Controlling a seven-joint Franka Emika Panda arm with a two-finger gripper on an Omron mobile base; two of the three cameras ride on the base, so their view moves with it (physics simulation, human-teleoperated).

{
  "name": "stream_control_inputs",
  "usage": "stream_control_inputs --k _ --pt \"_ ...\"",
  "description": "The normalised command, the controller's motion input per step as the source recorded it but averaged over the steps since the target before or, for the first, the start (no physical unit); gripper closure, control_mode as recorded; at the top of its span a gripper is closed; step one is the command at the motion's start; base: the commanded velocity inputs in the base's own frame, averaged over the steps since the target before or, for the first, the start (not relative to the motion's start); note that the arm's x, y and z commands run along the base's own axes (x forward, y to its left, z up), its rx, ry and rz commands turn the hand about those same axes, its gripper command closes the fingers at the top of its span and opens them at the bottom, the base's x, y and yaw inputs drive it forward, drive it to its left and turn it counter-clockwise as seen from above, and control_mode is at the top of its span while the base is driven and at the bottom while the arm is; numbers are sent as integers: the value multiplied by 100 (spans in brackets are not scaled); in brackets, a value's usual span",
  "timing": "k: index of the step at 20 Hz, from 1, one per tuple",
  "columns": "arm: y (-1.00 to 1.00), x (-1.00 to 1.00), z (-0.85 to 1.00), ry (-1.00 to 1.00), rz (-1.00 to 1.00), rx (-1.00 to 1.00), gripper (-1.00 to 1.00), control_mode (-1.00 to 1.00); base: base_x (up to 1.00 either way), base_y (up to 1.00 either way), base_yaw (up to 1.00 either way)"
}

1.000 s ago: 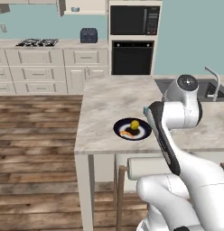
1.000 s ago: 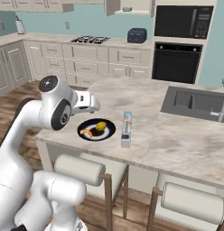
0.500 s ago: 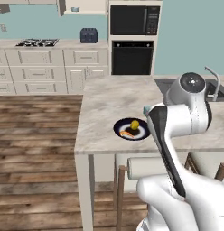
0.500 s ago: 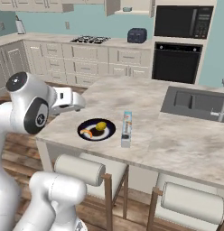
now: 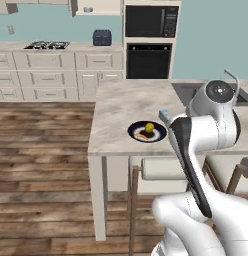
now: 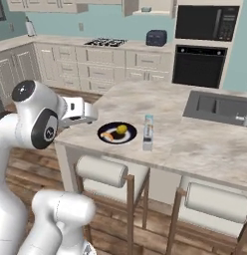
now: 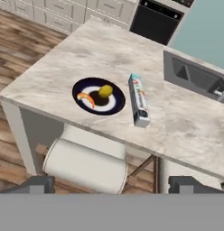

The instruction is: Retrieve the tupperware and aluminum foil from the cabinet and place them on the dining counter near the plate with lemon and shrimp to prepare for storing leftovers.

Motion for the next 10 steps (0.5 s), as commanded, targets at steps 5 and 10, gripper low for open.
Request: stream_control_inputs --k 5,10 --pt "0 0 0 0 0 0 -100 100 -40 98 18" --pt "0 0 0 0 0 0 -100 100 20 100 15"
